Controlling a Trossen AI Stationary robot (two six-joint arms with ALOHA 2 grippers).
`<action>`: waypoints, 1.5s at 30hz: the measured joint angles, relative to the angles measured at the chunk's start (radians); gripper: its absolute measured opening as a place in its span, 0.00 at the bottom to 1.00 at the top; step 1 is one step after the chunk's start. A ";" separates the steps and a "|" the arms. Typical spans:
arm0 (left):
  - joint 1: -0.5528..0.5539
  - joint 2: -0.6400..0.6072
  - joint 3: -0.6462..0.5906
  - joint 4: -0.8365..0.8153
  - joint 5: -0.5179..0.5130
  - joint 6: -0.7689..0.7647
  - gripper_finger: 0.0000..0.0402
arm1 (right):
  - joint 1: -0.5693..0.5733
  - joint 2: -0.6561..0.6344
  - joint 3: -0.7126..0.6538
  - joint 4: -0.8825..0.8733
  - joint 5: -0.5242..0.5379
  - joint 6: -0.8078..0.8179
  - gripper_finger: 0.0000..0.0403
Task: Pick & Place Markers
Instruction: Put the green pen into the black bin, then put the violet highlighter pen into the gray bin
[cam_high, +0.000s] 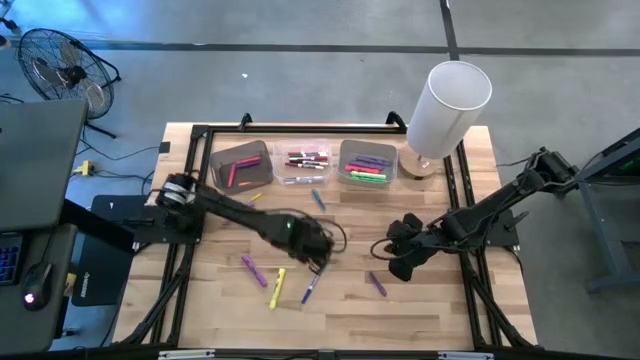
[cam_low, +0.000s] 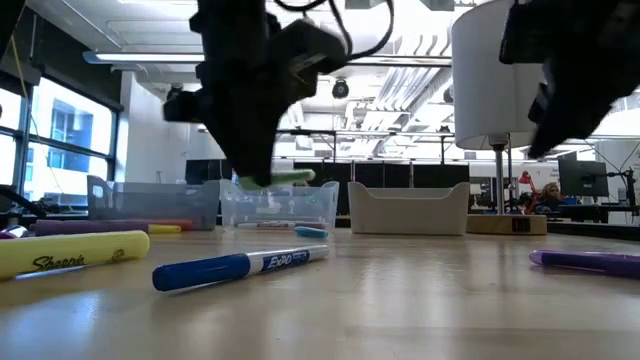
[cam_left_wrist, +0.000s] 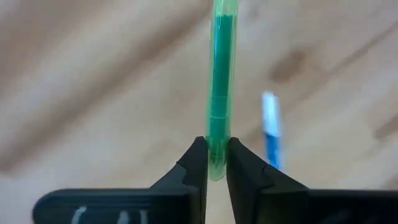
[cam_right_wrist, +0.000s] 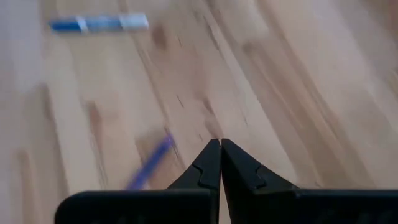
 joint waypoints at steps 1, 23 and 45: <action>0.017 -0.016 -0.003 -0.021 -0.018 0.064 0.07 | 0.000 0.000 -0.008 0.033 0.019 0.004 0.00; 0.743 -0.647 -0.470 -0.159 -0.108 0.985 0.07 | -0.324 0.000 0.018 0.261 0.094 -0.024 0.00; 0.973 -0.616 -0.569 -0.071 -0.060 1.191 0.24 | -0.327 0.000 0.018 0.263 0.164 0.128 0.00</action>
